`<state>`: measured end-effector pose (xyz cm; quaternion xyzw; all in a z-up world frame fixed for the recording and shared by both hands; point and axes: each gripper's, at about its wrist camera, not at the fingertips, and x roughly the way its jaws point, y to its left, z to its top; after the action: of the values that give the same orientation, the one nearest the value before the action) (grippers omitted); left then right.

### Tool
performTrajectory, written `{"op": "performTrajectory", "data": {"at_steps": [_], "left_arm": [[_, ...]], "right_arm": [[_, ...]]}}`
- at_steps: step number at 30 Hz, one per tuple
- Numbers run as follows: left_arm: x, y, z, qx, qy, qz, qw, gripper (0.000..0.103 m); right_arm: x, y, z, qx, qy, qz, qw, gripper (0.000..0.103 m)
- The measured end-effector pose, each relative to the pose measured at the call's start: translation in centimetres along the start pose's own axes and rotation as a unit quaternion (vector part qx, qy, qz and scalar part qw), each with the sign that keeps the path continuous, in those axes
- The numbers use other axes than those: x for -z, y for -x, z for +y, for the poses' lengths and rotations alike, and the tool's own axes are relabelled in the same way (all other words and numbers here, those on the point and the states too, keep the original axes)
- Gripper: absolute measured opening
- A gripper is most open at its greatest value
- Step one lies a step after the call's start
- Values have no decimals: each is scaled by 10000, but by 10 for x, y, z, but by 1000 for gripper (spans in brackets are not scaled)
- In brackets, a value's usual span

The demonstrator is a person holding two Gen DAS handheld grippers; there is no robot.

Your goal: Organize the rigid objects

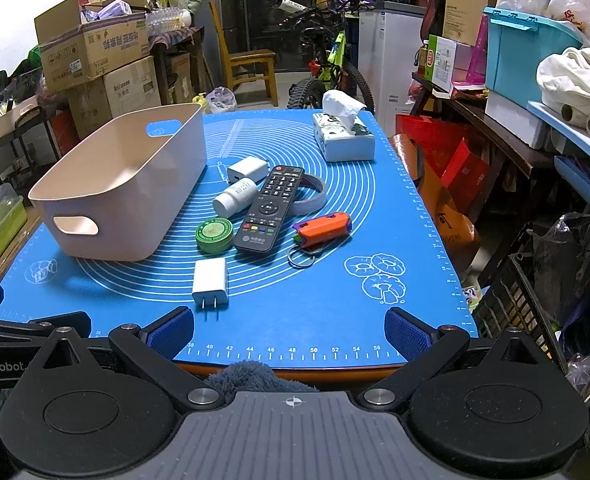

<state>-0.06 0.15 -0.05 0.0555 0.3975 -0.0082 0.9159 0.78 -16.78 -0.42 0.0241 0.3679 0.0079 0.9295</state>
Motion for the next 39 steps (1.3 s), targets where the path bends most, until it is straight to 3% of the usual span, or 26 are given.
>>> {"op": "performTrajectory", "data": {"at_steps": [28, 39], "left_arm": [[-3, 5, 4, -30, -41, -24, 10000, 103], [-56, 8, 43, 0, -12, -146, 9999, 103]], "right_arm": [[-8, 10, 8, 15, 261, -119, 9996, 101], [-42, 6, 25, -204, 424, -370, 9982, 101]]}}
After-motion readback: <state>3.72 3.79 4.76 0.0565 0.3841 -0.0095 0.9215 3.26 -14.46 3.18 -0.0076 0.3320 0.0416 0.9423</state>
